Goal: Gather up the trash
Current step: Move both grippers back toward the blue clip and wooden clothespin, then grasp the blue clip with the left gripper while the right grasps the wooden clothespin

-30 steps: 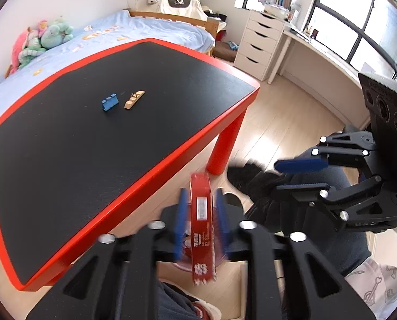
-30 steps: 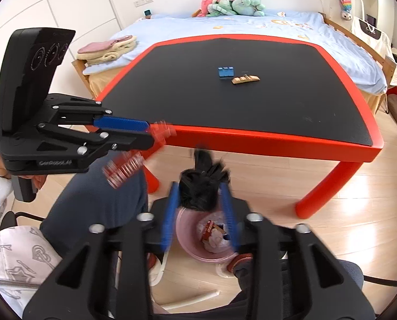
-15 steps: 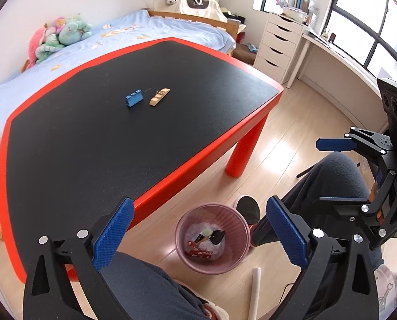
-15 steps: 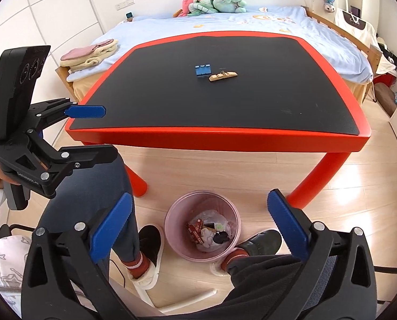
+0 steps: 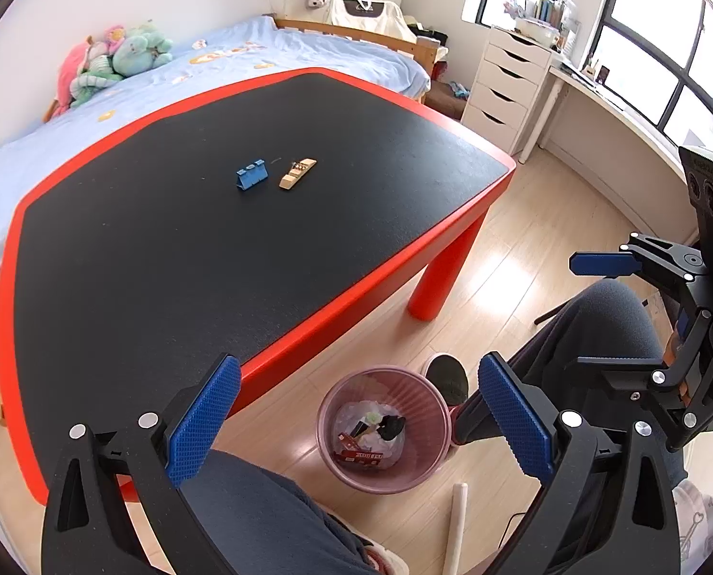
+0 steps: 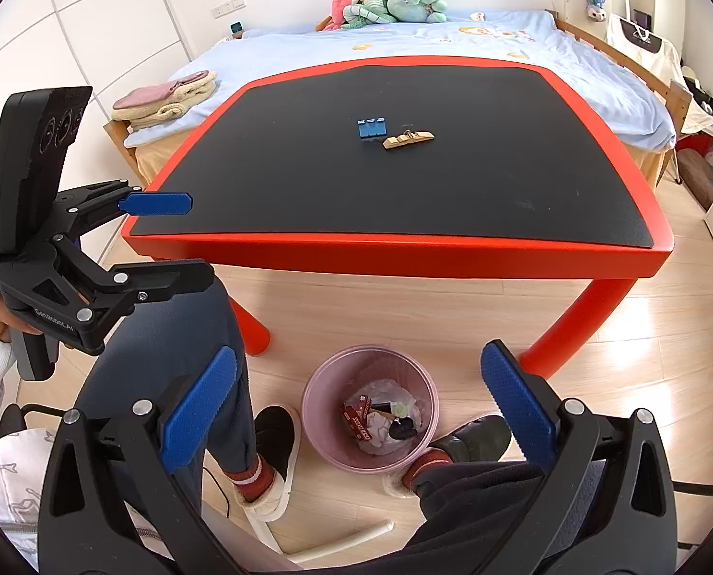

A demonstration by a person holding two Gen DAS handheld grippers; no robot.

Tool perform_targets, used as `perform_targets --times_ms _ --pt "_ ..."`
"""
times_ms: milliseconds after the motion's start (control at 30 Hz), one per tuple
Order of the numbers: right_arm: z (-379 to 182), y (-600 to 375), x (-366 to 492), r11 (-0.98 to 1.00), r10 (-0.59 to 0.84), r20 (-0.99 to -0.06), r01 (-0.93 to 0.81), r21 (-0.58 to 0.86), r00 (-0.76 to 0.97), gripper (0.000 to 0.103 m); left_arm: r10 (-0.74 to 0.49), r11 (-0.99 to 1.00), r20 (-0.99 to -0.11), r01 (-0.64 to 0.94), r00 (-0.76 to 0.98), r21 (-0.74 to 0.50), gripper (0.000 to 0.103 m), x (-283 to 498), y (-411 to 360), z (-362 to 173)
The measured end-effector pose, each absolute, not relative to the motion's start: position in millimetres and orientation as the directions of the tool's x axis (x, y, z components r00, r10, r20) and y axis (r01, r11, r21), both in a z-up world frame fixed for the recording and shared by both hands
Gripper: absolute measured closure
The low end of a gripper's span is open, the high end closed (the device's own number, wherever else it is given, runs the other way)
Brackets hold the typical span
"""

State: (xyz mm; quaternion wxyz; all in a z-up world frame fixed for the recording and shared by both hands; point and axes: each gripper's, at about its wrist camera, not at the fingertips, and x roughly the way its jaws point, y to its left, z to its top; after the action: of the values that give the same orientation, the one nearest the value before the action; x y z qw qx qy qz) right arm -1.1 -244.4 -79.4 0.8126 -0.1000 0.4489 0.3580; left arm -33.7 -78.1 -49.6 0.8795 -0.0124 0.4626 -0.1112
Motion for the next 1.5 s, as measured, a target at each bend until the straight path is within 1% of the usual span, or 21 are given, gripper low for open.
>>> perform_targets --times_ms 467,800,1100,1500 --pt "-58.9 -230.6 24.7 0.699 0.512 -0.782 -0.701 0.139 0.355 0.003 -0.194 0.978 -0.804 0.171 0.563 -0.116 0.008 -15.2 -64.6 -42.5" --pt "-42.1 -201.3 79.4 0.647 0.516 -0.781 -0.758 0.085 0.353 0.003 -0.168 0.981 -0.786 0.183 0.594 -0.071 0.008 29.2 -45.7 -31.3" --pt "-56.4 -177.0 131.7 0.626 0.475 -0.810 -0.779 0.036 0.344 0.003 -0.153 0.979 -0.792 0.201 0.591 -0.039 0.008 78.4 -26.6 -39.1" --pt "-89.8 -150.7 186.0 0.615 0.435 -0.842 -0.789 0.017 0.321 0.003 -0.160 0.972 -0.822 0.233 0.547 -0.035 0.008 131.7 -11.7 -71.8"
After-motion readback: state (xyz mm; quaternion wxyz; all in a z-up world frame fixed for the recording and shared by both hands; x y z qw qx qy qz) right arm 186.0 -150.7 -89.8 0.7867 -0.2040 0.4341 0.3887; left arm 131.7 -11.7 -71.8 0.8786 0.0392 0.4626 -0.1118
